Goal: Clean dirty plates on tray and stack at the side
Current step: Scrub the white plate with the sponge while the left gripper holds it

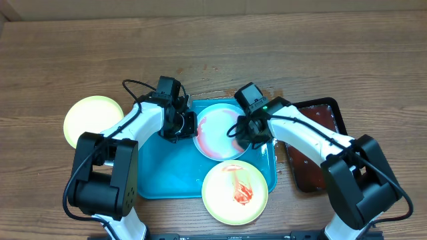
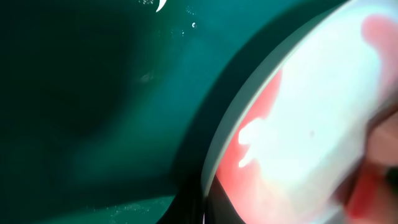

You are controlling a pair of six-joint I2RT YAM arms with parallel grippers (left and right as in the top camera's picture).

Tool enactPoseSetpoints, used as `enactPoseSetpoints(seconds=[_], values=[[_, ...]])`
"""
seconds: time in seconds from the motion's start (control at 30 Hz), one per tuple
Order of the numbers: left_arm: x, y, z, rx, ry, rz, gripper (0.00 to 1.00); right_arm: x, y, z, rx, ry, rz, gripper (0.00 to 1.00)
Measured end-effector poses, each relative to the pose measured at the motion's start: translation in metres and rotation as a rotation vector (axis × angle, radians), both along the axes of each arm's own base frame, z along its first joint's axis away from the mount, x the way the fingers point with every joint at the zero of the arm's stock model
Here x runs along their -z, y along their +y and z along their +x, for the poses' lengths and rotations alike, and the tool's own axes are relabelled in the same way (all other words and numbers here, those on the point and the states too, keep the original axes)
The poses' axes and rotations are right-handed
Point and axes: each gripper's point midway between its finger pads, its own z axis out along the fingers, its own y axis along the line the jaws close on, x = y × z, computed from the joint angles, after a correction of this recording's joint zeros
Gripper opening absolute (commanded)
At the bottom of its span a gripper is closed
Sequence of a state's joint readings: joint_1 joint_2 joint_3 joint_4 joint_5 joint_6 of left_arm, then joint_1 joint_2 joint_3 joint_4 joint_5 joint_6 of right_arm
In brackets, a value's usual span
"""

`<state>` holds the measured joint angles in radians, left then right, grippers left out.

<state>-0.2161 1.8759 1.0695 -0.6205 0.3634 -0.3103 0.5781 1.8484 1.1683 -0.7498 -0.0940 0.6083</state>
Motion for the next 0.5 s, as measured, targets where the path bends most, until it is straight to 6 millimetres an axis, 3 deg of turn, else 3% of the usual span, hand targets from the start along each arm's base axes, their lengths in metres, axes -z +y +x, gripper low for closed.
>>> enactPoseSetpoints(seconds=[0.27,0.5], values=[[0.0,0.001,-0.001,-0.001,0.003,0.005,0.04,-0.015,0.081,-0.049,-0.21,0.086,0.251,0.04],[0.0,0.002,-0.002,-0.001,0.007,0.009,0.04,-0.022,0.101,-0.045,-0.185,0.071,0.333,0.04]])
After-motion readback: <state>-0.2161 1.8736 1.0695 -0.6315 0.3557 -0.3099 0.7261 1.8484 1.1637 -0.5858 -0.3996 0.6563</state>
